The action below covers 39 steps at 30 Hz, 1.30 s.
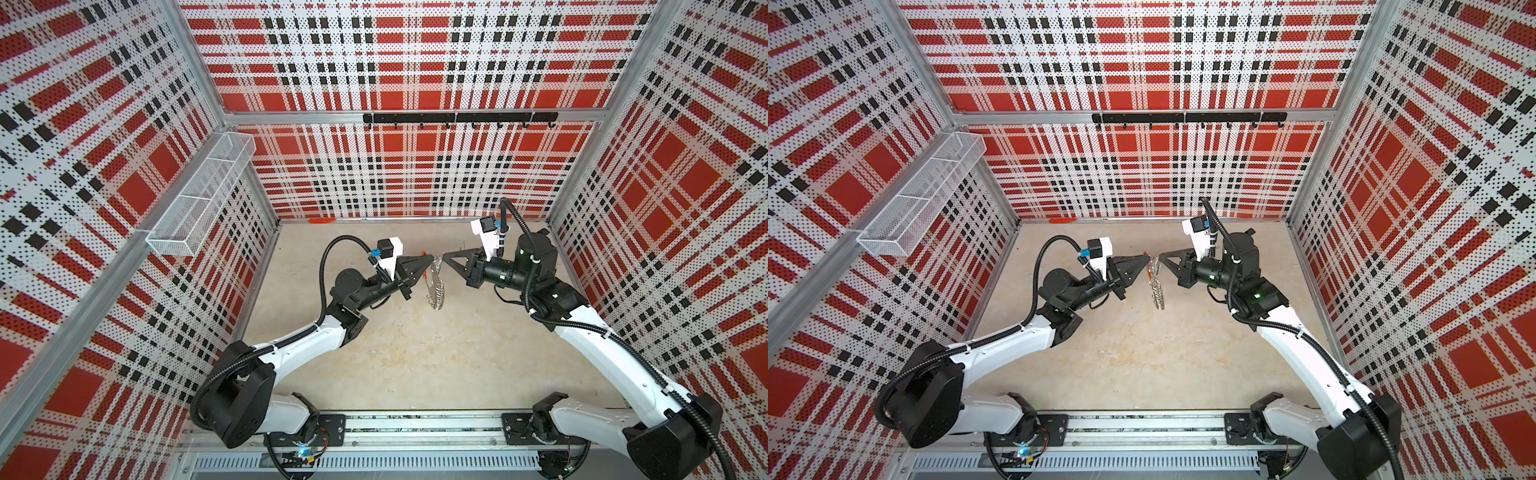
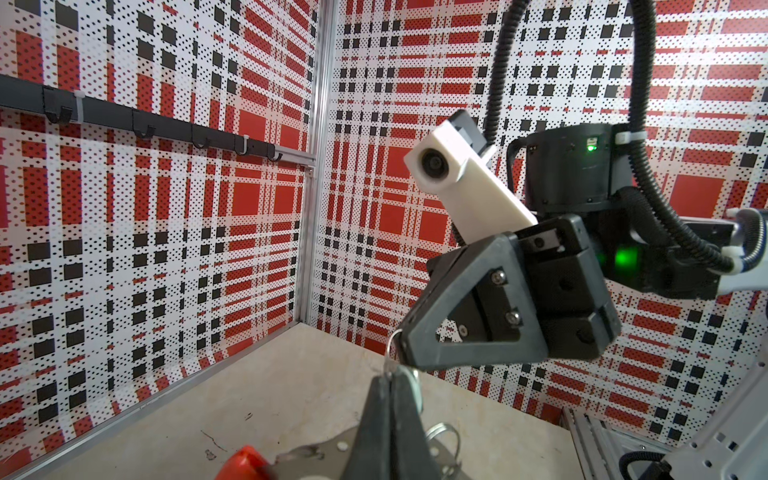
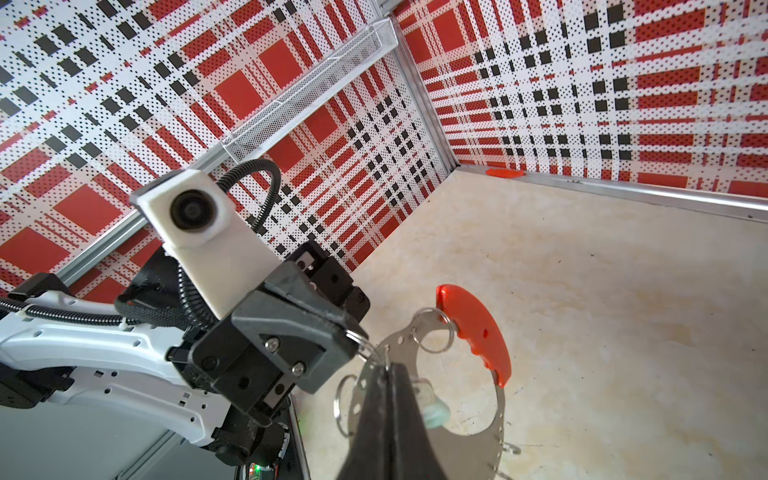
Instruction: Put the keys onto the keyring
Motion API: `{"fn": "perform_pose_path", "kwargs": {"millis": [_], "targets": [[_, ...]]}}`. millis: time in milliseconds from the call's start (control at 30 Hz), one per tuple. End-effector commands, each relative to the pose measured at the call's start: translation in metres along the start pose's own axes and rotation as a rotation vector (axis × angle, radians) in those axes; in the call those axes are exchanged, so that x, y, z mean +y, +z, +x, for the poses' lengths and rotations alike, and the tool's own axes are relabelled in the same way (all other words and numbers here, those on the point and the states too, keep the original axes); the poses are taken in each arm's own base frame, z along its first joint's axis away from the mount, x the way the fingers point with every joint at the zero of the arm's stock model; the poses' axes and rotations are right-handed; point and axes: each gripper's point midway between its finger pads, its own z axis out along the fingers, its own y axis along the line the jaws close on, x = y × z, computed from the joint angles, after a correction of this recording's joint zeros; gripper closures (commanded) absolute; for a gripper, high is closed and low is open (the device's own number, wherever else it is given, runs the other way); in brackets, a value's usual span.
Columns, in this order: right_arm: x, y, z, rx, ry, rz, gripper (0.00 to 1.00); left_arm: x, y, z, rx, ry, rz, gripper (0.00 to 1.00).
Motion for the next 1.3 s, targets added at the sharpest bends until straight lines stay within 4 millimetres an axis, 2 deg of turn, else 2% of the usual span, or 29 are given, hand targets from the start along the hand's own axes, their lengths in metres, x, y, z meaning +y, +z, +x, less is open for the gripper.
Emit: {"fn": "perform_pose_path", "kwargs": {"millis": [0,100,633,1000,1267], "targets": [[0.008,-0.008,-0.005,-0.012,-0.048,-0.013,1.0,-0.004,0.003,-0.021,-0.067,0.028,0.011,1.0],[0.014,-0.008,-0.006,-0.006,-0.049,-0.039,1.0,-0.004,0.004,-0.019,-0.064,0.025,0.013,1.0],[0.01,0.01,-0.006,0.032,-0.002,-0.061,1.0,-0.011,0.004,-0.019,-0.064,0.064,0.028,1.0],[0.015,0.011,-0.013,0.017,-0.007,-0.074,1.0,-0.012,0.005,-0.016,-0.056,0.067,0.042,1.0],[-0.001,0.018,-0.007,0.036,0.038,-0.019,1.0,-0.013,0.005,-0.018,-0.059,0.081,0.048,1.0]]}}
